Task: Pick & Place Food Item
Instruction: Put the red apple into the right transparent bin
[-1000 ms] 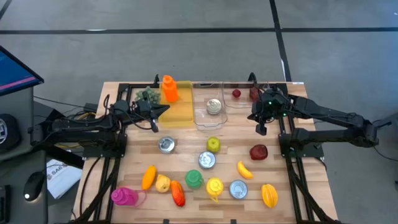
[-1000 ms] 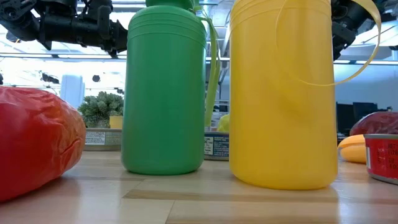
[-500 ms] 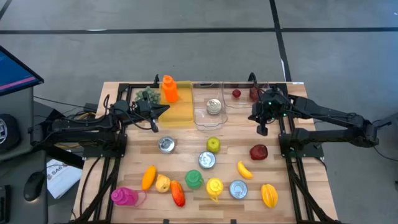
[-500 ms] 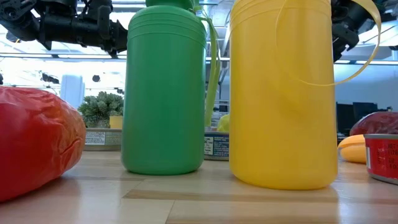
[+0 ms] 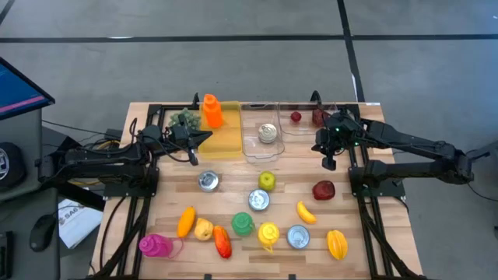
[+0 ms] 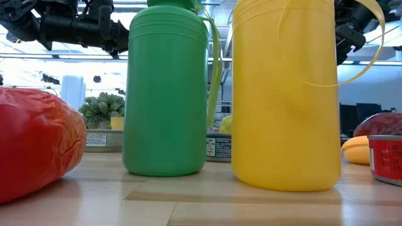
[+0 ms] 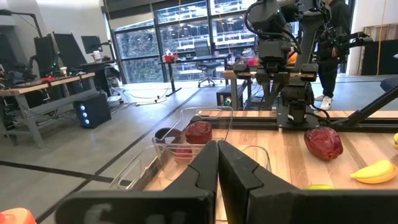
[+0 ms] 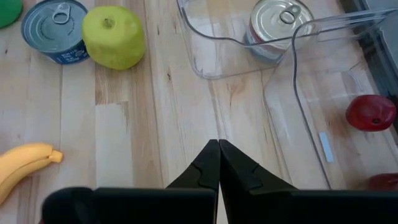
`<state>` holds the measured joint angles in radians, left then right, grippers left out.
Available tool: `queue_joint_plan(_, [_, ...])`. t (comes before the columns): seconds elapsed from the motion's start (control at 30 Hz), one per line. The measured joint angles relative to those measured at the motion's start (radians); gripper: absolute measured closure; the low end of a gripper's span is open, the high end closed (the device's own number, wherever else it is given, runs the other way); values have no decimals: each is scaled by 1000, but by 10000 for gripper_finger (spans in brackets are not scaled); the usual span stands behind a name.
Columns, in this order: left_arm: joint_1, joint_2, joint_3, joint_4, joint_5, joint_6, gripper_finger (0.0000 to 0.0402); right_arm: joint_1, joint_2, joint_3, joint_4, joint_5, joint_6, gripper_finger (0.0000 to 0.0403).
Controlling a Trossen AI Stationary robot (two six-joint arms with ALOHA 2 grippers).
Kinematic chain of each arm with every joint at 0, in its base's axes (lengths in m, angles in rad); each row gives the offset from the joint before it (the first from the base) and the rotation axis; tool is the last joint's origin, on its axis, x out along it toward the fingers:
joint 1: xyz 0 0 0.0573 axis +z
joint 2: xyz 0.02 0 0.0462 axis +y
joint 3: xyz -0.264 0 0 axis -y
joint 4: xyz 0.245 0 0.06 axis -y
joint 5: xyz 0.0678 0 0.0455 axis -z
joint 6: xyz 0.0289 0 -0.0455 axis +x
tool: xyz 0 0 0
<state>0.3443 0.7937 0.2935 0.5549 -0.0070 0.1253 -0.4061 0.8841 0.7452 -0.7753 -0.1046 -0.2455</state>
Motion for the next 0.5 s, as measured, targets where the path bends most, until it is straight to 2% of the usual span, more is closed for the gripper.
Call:
queue_joint_plan(0.33, [0, 0, 0, 0, 0, -2, 401, 0, 6, 88, -94, 1, 9, 403])
queue_joint_plan(0.5, [0, 0, 0, 0, 0, -3, 401, 1, 6, 138, -203, 1, 20, 403])
